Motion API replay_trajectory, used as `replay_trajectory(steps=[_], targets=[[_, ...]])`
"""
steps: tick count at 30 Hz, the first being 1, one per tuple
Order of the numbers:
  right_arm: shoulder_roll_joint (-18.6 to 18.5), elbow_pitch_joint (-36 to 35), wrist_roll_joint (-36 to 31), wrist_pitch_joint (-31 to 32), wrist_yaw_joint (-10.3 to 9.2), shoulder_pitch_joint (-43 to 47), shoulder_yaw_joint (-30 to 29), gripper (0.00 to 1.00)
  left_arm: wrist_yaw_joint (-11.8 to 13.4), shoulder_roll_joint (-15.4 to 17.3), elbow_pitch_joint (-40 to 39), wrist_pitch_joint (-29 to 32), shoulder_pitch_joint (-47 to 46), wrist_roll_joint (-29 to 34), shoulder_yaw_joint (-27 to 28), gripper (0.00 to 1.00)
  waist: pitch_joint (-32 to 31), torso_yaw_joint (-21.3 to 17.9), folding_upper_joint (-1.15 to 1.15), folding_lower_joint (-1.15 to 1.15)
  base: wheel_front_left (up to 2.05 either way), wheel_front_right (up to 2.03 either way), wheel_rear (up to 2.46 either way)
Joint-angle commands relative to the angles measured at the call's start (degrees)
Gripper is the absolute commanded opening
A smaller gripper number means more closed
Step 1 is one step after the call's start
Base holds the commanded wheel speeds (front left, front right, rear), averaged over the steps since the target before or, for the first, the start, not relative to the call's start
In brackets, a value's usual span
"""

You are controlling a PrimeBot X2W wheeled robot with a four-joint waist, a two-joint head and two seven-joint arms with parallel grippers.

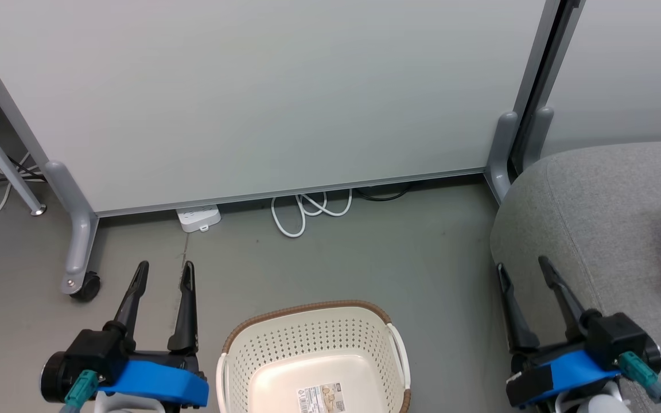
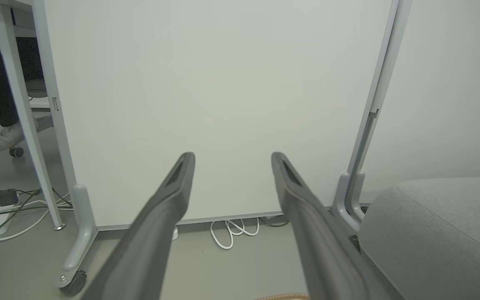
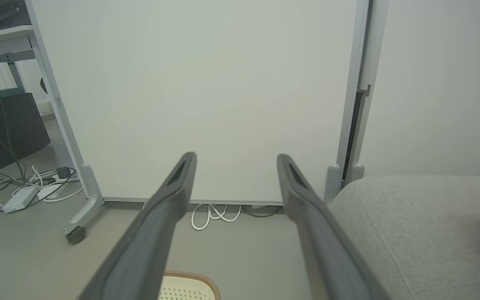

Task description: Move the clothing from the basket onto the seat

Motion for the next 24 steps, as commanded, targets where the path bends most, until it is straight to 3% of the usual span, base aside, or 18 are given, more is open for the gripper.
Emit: replay_trajectory(steps=[1,24], targets=[[0.53,-0.13,0.22,0.00,-0.02,1.37,0.05,1.00,-0.26,0.09,0.14,-0.16,0.74,0.56,0.22,1.00,-0.10,-0.05,0.00,0.01,0.00,0.00,0.00],[3.15,-0.63,0.61,0.00,-0.02,6.13,-2.92,1.00,-1.95,-0.27,1.27,-0.16,3.49,1.13,0.19,1.00,-0.45,-0.73,0.00,0.01,0.00,0.00,0.00]])
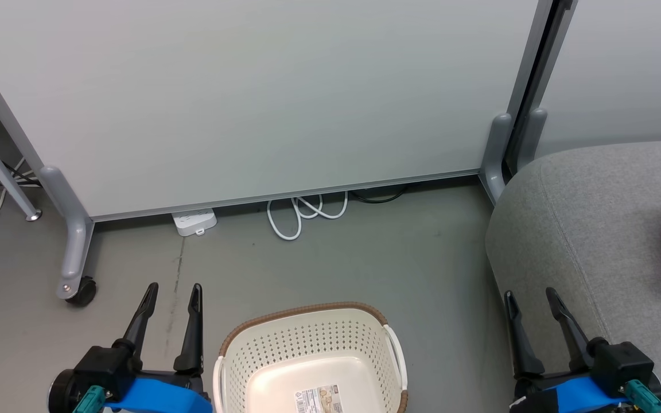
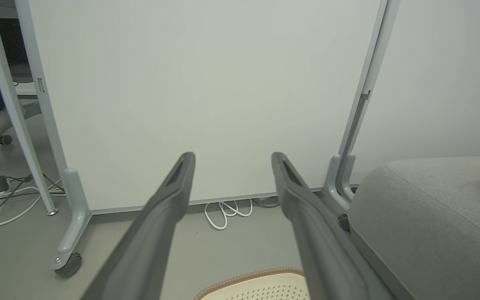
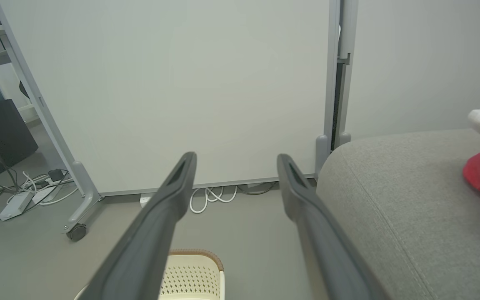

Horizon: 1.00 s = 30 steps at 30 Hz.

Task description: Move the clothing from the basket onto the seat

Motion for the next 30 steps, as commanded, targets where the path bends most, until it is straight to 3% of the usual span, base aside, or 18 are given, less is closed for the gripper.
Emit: replay_trajectory(steps=[1,2,3,8,30], targets=[[0.25,-0.15,-0.29,0.00,-0.02,0.50,0.07,1.00,0.13,0.11,0.16,-0.16,0.65,0.29,0.00,1.00,0.07,-0.02,0.00,0.00,0.00,0.00,0.00],[0.29,-0.11,-0.34,0.00,-0.02,0.43,0.10,1.00,0.25,0.11,0.29,-0.17,0.56,0.45,-0.03,1.00,0.11,-0.02,0.00,0.00,0.00,0.00,0.00],[0.09,0.01,-0.01,0.00,0.00,-0.01,0.06,0.00,0.09,0.00,0.26,0.01,0.00,0.15,-0.03,0.00,0.12,-0.03,0.00,0.00,0.00,0.00,0.00],[0.15,2.02,1.00,0.25,0.00,0.32,0.01,0.00,0.07,-0.15,2.52,0.71,0.90,-1.00,0.27,0.00,0.14,-0.05,0.00,0.00,0.00,0.00,0.00],[0.55,1.49,24.40,6.27,0.00,-1.41,-2.51,0.00,-0.38,-0.08,1.58,6.52,0.47,-23.87,3.22,0.00,0.31,-0.20,0.00,0.00,0.00,0.00,0.00]])
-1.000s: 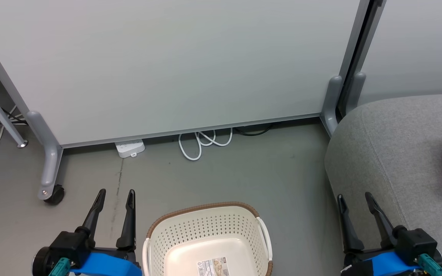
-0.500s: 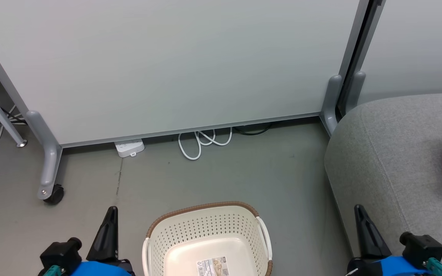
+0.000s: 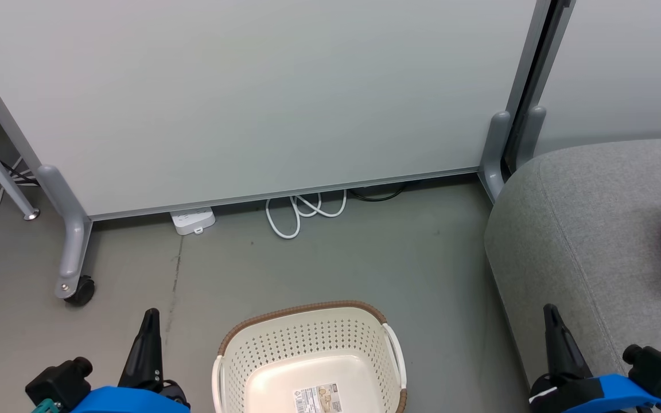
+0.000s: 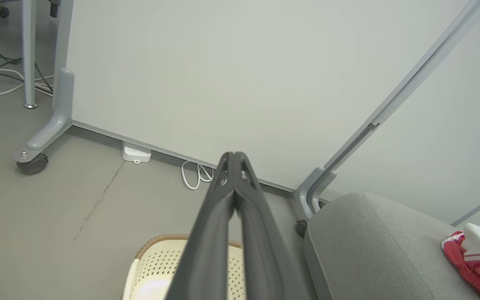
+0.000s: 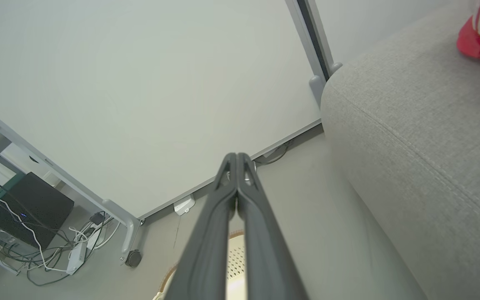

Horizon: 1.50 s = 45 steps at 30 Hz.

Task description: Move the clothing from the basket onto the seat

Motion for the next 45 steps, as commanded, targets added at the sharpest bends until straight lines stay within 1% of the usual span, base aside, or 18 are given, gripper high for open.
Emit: replay_trajectory(steps=[1,16,17,29,45], targets=[[0.15,-1.05,2.68,0.59,0.00,-1.81,-0.40,0.00,-0.25,0.16,-0.99,0.56,-1.20,-2.48,0.80,0.00,0.01,-0.01,0.00,0.00,0.00,0.00,0.00],[0.37,-1.33,15.34,3.88,-0.01,-2.67,-1.77,0.00,-0.54,0.21,-1.46,3.75,-1.53,-14.87,2.44,0.00,0.13,-0.12,0.00,0.00,0.00,0.00,0.00],[0.37,-1.33,15.34,3.88,-0.01,-2.67,-1.77,0.00,-0.54,0.21,-1.46,3.75,-1.53,-14.87,2.44,0.00,0.13,-0.12,0.00,0.00,0.00,0.00,0.00],[0.52,-1.50,24.15,6.15,-0.01,-3.39,-2.73,0.00,-0.65,0.25,-1.77,5.98,-1.74,-23.51,3.54,0.00,0.22,-0.20,0.00,0.00,0.00,0.00,0.00],[0.70,-1.67,34.43,8.85,-0.01,-4.11,-3.83,0.00,-0.92,0.29,-2.10,8.64,-2.02,-33.54,4.84,0.00,0.34,-0.31,0.00,0.00,0.00,0.00,0.00]])
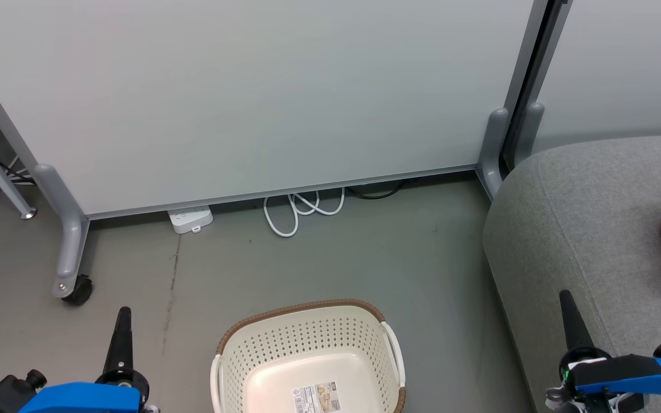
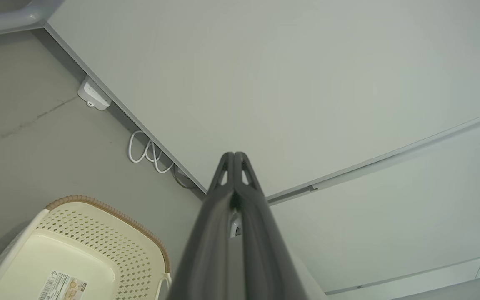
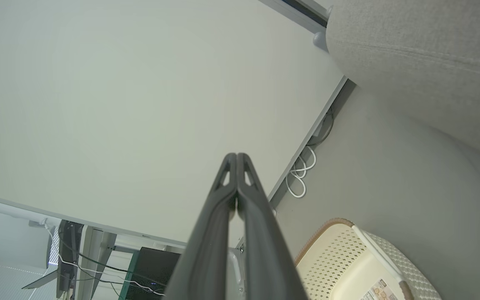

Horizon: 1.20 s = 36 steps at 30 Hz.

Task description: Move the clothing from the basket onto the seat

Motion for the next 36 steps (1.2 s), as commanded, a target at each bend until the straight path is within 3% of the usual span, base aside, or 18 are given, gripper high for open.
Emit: replay_trajectory(steps=[1,36], targets=[[0.14,-0.66,1.49,0.44,-0.01,-1.45,-0.26,0.00,-0.40,0.27,-0.73,0.47,-1.46,-1.43,0.32,0.00,0.01,-0.01,0.00,-0.01,0.00,0.00,0.00],[0.46,-0.93,19.33,5.15,-0.01,-2.73,-2.19,0.00,-0.69,0.35,-1.26,5.02,-1.68,-18.89,2.68,0.00,0.28,-0.25,0.00,-0.01,0.00,0.00,0.00]])
